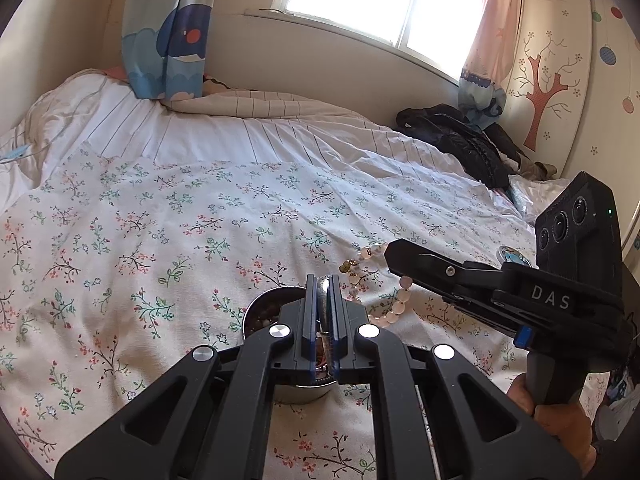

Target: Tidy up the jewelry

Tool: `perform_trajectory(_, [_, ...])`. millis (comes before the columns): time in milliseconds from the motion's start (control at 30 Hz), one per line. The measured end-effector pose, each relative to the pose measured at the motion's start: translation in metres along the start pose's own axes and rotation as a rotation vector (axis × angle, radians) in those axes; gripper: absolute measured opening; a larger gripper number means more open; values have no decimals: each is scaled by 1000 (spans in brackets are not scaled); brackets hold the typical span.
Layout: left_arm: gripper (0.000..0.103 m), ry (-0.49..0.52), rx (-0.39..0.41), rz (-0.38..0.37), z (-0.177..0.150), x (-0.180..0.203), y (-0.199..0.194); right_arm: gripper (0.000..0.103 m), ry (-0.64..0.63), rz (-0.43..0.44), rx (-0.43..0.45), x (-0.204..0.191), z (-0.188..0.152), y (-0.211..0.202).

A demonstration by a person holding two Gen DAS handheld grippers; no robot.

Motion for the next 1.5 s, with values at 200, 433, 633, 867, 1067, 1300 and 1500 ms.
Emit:
perform_trajectory(200, [5,3,-11,2,1,2,7,9,-8,-23,-17,3,-1,6])
perform_trajectory(433, [8,-56,-79,81,0,-20,26,35,61,-33,-102,23,-10,33])
perform_trajectory(633, [10,-102,-72,102,1,-36,22,36,66,-31,-54,23,-4,21])
perform_trajectory(867, [57,-26,-32,206,-8,-29,-2,66,-32,-200,-48,9,-9,0])
perform_trajectory(1067, [81,19,-59,305,-26,-37,-33,79,-101,-382,-76,-1,-26,-20])
perform_trajectory(1300, [90,96,-113,365,-56,-39,-73,95,-210,-468,-119,-29,-61,-39])
perform_trajectory(1500, [95,138,-125,391,-76,-33,-106,96,-245,-504,-103,-46,-84,-66])
Point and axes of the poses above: each gripper's, at about its wrist camera, not at the fingertips, and y roughly the way its jaws point, x to its right, z to its top, the point moved 2 cm from there along y, roughly the way its jaws point, and after that the axes turned 14 degrees about z, right-handed, at the moved point
